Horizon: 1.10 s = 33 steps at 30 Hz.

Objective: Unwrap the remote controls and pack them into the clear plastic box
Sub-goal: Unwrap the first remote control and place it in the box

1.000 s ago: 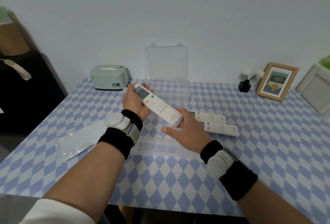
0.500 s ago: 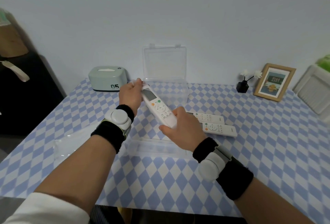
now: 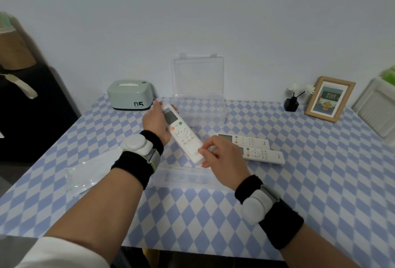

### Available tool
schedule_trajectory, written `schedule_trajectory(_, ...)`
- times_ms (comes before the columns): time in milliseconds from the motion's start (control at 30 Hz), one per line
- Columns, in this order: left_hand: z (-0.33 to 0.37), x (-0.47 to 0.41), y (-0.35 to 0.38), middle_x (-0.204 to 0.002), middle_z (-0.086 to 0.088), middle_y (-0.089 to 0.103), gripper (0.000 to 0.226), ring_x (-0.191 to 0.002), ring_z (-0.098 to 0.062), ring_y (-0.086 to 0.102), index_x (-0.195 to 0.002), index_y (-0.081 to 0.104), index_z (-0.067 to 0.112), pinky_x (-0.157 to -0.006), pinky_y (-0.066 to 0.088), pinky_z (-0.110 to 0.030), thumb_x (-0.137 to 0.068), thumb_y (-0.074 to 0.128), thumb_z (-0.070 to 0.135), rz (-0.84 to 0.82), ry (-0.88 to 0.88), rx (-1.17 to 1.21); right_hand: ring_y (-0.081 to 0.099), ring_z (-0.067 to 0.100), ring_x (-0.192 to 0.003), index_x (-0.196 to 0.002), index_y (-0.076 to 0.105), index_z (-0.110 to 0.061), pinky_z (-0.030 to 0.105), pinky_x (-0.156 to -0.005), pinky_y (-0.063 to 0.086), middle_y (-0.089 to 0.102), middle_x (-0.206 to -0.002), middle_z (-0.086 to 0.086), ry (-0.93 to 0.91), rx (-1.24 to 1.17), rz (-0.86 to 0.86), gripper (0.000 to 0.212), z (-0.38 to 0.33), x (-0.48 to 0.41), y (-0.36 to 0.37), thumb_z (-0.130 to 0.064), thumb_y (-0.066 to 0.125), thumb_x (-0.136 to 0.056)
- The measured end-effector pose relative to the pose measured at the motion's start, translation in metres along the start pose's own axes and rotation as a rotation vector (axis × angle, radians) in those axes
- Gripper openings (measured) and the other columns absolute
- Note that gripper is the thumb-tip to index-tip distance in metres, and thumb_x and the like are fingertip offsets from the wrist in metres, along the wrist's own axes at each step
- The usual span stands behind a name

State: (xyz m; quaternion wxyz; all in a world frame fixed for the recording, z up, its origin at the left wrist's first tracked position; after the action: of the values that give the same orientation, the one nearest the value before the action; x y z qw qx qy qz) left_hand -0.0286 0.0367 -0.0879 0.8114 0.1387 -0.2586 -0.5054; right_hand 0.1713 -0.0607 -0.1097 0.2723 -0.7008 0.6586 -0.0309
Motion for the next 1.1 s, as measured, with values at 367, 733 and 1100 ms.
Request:
schedule_trajectory(367, -0.021, 0.001, -0.004, -0.124, -0.018, 0.064, 0.022, -0.112, -0.034, 0.066, -0.126, 0.052, 0.007, -0.099, 0.052, -0.06, -0.108, 0.045, 0.015, -0.048, -0.228, 0.283, 0.06, 0.03, -0.11, -0.092, 0.071, -0.011, 0.036, -0.089, 0.049, 0.054, -0.135, 0.013, -0.166, 0.4, 0.207, 0.005, -0.01, -0.003, 0.002, -0.016, 0.07, -0.092)
schedule_trajectory(733, -0.032, 0.011, 0.0, -0.086, -0.009, 0.062, 0.013, -0.079, -0.025, 0.063, -0.111, 0.055, 0.007, -0.092, 0.058, -0.047, -0.107, 0.043, 0.009, 0.051, -0.096, 0.313, 0.044, 0.03, -0.138, -0.086, 0.069, -0.012, 0.058, -0.118, 0.023, 0.061, -0.136, 0.005, -0.4, 0.477, 0.278, 0.003, -0.048, -0.021, 0.028, -0.014, 0.068, -0.089)
schedule_trajectory(1100, -0.011, 0.006, -0.008, -0.091, -0.012, 0.075, 0.032, -0.079, -0.022, 0.075, -0.108, 0.064, 0.002, -0.089, 0.062, -0.035, -0.105, 0.057, 0.033, -0.1, -0.077, 0.428, 0.073, 0.027, -0.105, -0.124, 0.063, -0.002, 0.045, -0.09, 0.06, 0.073, -0.117, 0.014, 0.553, -0.591, -0.354, 0.038, -0.006, -0.03, 0.0, -0.032, 0.05, -0.105)
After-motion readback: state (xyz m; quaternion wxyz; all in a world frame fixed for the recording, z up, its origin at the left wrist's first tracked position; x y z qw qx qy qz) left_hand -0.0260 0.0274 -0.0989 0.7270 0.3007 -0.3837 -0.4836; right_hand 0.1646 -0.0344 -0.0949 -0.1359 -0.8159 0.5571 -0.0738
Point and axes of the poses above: each hand's wrist, its own x-axis away from the middle knuckle, its own y-axis out of the palm, z = x × y, the point moved 2 cm from there along -x, towards the middle knuckle
